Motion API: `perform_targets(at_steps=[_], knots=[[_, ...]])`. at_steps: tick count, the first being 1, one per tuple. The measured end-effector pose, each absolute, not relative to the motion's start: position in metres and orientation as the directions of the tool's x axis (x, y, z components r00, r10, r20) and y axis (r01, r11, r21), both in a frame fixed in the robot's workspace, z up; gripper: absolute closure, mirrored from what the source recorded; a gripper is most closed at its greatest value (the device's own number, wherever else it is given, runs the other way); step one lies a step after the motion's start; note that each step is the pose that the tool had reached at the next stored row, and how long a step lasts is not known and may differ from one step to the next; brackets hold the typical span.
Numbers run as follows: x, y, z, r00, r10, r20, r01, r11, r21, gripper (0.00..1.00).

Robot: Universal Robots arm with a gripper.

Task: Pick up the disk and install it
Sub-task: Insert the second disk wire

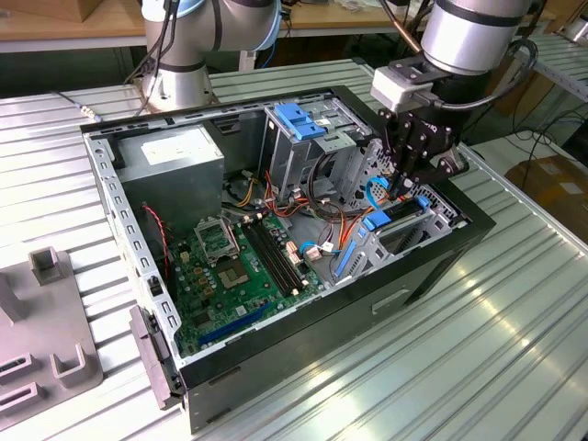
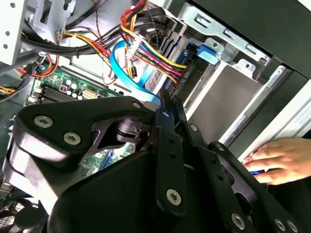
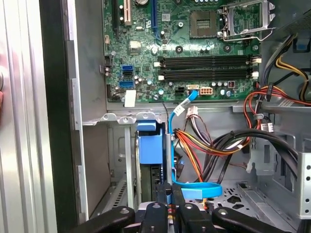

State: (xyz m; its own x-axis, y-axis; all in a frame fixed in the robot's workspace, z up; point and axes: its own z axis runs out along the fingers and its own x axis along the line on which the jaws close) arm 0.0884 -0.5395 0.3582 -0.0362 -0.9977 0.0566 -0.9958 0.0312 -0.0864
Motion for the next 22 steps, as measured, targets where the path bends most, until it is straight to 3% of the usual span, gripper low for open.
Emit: perform_targets(at_steps=[5,22], knots=[[0.0845,-0.5415,0.3580,-0.028,-0.998,0.055,-0.993,0.021,-0.115,0.84],[0.0839,-0.5451,0.3574,-0.028,-0.998,0.055,-0.992,0.021,-0.122,0.84]])
